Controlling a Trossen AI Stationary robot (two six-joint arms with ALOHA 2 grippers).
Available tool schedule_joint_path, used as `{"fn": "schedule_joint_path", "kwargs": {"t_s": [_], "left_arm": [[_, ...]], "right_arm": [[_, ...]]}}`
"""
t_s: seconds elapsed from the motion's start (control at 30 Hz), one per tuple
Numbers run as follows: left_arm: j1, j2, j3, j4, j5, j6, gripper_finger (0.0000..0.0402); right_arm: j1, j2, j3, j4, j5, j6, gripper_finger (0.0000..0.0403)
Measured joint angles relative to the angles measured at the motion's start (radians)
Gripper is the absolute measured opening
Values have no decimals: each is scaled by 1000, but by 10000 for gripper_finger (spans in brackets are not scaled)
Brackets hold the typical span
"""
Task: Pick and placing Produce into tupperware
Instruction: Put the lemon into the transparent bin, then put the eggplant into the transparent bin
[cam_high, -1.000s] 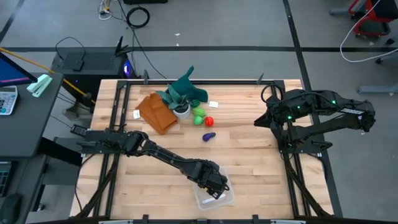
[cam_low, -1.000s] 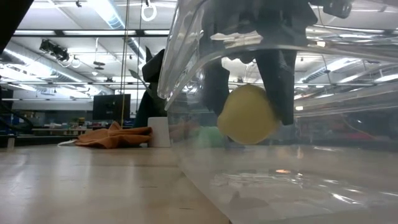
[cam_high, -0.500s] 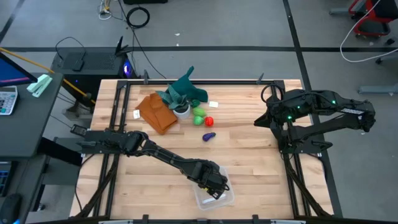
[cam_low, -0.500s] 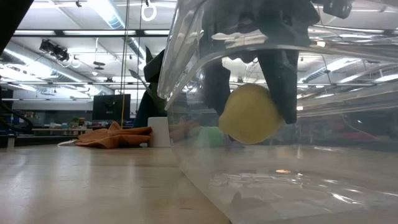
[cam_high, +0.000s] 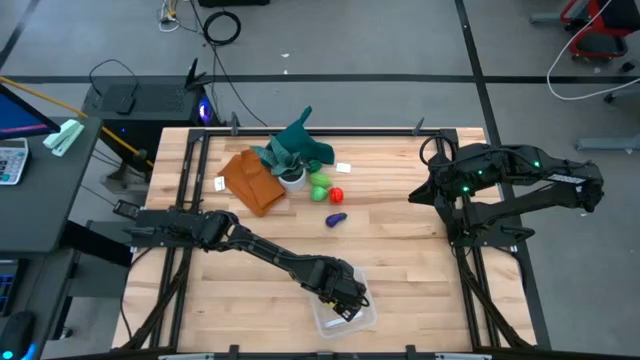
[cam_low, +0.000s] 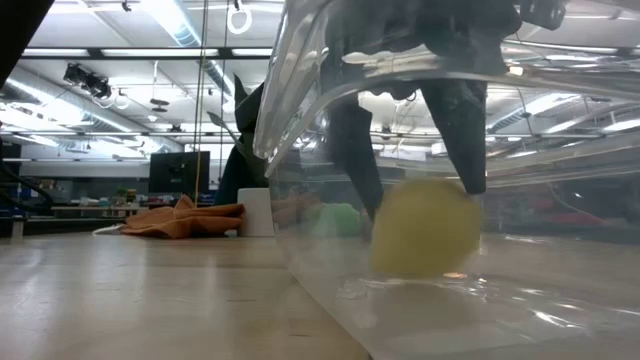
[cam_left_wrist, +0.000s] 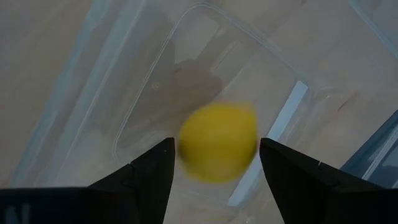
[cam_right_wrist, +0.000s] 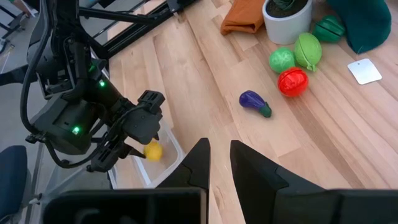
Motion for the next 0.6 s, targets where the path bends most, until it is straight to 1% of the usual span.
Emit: {"fn": "schedule_joint_path", "kwargs": {"t_s": [0.37,0.5,0.6], "left_arm": [[1,0,4,8,-3,4,240],[5,0,50,-8,-4,25,234],[11,0,103,-91,-5,48,228]], "right_arm": [[0,0,0,0,0,0,30],[0,0,0,0,0,0,30],[0,0,0,0,0,1,30]]}}
